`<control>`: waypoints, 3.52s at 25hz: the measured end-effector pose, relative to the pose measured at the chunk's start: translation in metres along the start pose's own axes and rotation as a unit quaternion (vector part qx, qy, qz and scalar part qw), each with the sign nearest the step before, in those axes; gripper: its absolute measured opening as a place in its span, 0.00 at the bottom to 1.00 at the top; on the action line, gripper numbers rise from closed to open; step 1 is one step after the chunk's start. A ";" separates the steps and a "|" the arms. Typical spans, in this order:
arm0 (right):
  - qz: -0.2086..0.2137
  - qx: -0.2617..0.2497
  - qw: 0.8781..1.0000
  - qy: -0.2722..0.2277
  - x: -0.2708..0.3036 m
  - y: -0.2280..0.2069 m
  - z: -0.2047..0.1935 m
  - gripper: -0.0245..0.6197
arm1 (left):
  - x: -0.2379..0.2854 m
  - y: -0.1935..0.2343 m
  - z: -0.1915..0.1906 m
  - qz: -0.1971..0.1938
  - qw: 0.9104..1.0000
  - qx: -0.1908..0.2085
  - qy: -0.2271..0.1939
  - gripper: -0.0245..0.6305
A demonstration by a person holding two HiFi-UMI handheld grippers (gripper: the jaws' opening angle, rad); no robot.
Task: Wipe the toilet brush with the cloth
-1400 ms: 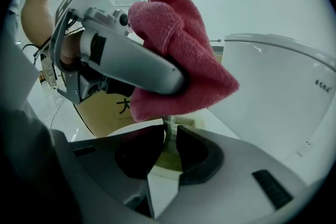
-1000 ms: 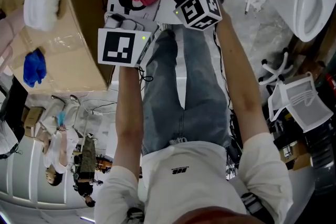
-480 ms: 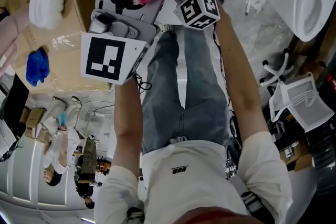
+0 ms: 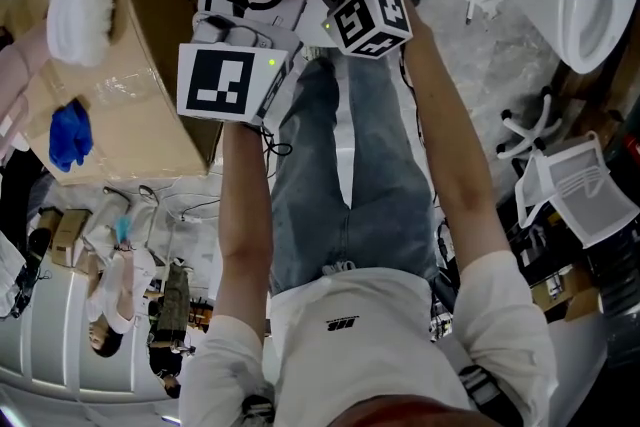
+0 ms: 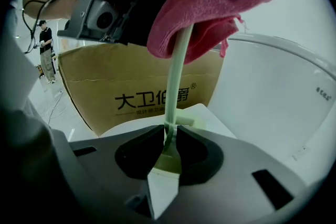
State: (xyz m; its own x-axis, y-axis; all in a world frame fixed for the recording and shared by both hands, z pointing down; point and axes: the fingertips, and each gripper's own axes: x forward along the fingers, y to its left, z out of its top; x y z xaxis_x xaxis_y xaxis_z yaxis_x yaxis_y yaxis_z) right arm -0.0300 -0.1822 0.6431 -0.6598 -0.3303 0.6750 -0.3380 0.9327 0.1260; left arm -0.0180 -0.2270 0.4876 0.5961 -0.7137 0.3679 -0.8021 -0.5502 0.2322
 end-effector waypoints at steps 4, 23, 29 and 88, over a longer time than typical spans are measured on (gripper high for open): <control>0.000 -0.001 1.000 -0.005 -0.002 -0.001 0.000 0.15 | 0.009 0.002 -0.028 0.011 1.000 -0.002 0.019 0.28; -0.003 -0.002 1.000 -0.008 -0.002 0.000 0.000 0.15 | 0.033 0.010 -0.111 0.018 0.997 0.011 0.071 0.23; -0.002 -0.002 1.000 -0.005 0.001 0.001 0.000 0.15 | 0.026 0.009 -0.111 0.015 0.995 0.012 0.100 0.23; -0.030 0.084 0.996 -0.021 -0.035 0.005 0.023 0.17 | -0.104 -0.024 0.063 0.020 0.992 0.009 -0.127 0.30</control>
State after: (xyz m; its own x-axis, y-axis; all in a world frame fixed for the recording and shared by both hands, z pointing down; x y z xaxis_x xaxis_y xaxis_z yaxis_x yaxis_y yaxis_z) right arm -0.0241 -0.1698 0.6036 -0.6610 -0.3941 0.6386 -0.4837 0.8744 0.0390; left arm -0.0584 -0.1667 0.3871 0.5552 -0.8202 0.1379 -0.8262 -0.5248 0.2047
